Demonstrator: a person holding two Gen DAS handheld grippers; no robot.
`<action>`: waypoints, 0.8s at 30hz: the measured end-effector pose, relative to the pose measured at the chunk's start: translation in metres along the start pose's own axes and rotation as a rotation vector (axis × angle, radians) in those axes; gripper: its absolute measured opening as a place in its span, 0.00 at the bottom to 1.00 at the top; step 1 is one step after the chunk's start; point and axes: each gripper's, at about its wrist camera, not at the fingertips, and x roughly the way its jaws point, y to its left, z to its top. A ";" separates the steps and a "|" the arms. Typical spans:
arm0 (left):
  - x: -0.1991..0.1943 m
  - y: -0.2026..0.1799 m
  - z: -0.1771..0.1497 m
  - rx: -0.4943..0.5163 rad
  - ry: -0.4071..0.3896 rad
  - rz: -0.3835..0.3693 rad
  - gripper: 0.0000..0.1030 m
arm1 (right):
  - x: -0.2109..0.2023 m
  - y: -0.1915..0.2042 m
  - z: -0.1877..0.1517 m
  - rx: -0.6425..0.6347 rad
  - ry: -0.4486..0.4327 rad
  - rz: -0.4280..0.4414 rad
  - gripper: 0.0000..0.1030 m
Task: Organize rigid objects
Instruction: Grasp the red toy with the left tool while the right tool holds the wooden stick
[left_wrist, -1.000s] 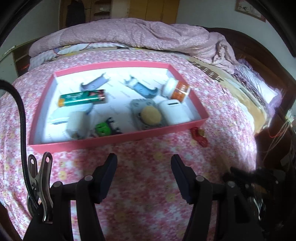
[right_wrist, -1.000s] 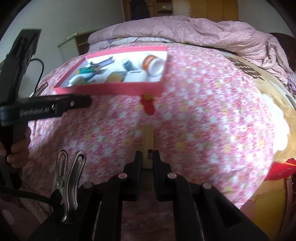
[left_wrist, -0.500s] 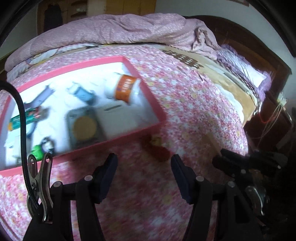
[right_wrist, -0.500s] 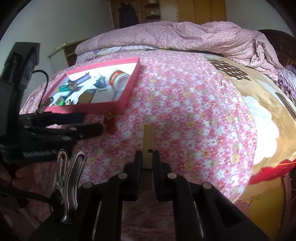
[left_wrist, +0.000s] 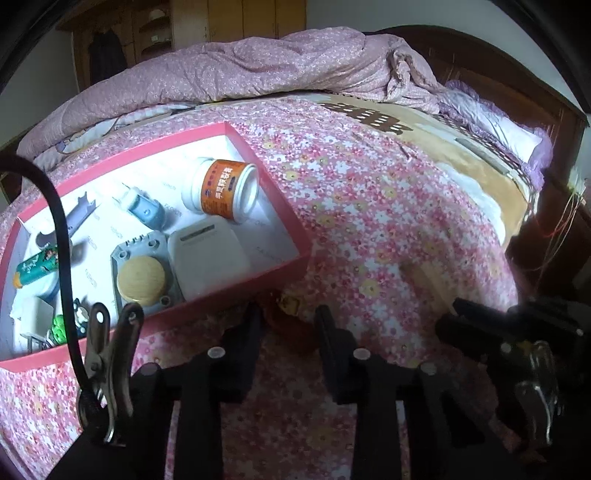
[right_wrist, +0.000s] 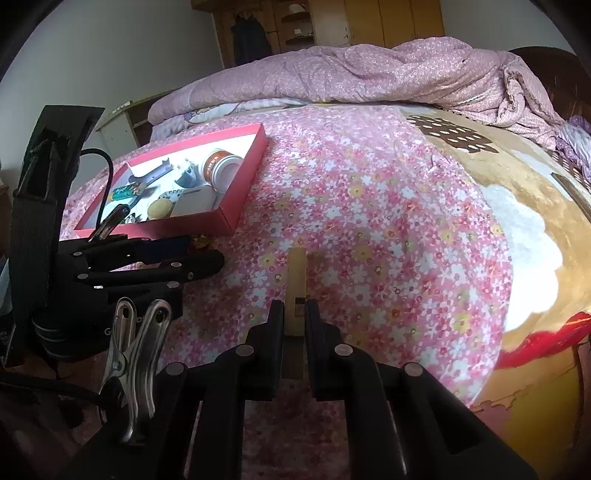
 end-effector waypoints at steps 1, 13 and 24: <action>-0.001 0.001 -0.001 -0.008 0.000 -0.009 0.30 | 0.000 0.000 0.000 0.002 -0.001 0.002 0.12; -0.018 0.015 -0.009 -0.064 0.014 -0.073 0.22 | -0.004 0.009 0.001 -0.003 -0.010 0.017 0.12; -0.049 0.041 -0.006 -0.106 -0.056 -0.055 0.22 | -0.003 0.027 0.012 -0.017 -0.001 0.040 0.12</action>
